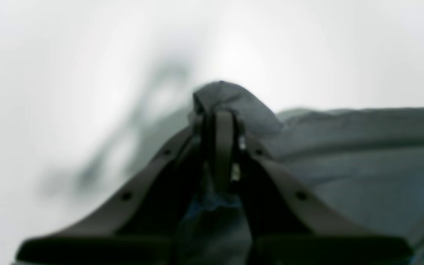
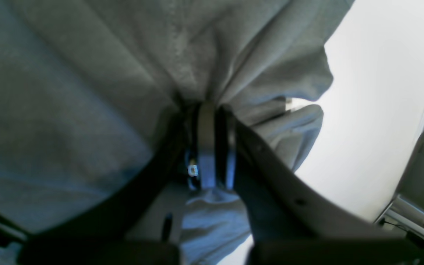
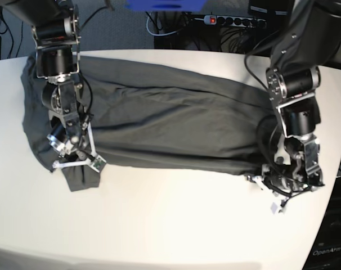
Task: Fold the T-shirt properly
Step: 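Lift and fold the shirt again with both grippers into a strip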
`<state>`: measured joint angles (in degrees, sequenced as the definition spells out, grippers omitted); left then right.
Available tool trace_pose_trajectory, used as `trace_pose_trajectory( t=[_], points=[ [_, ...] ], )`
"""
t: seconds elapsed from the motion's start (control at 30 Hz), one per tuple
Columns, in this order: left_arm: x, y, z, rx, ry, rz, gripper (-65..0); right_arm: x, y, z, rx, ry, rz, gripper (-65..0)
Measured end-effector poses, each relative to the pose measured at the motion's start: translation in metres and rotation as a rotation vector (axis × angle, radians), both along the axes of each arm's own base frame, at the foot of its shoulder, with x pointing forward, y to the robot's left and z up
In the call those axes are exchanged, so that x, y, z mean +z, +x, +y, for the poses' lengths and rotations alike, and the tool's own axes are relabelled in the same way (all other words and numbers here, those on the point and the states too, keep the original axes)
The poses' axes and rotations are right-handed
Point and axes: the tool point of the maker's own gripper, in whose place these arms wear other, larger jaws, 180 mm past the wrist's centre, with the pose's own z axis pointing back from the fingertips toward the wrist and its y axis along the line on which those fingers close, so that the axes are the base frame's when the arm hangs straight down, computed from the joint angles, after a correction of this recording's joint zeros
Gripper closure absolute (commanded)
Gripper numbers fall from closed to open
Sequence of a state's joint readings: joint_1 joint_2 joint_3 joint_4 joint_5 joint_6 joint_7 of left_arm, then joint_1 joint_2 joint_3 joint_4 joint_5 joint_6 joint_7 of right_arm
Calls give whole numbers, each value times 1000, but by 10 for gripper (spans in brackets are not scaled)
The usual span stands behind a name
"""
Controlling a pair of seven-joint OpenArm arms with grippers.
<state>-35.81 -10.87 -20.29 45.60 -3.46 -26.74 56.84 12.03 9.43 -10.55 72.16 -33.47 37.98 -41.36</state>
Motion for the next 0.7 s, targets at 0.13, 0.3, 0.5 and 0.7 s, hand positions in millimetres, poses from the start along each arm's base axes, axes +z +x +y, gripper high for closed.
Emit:
trace_pose_trajectory(
  t=[0.13, 0.3, 0.5, 0.7],
  points=[
    [5, -6, 10, 15, -2, -18, -27, 1, -1, 0, 23, -47, -3, -4],
    [-1, -15, 9, 8, 1, 6, -27, 6, -7, 2, 44, -62, -6, -6],
    [5, -22, 5, -88, 22, -6, -27, 4, -14, -3, 63, -120, 2, -6],
    [11, -34, 8, -114, 67, -1, -27, 13, -24, -4, 103, -170, -21, -6]
  ],
)
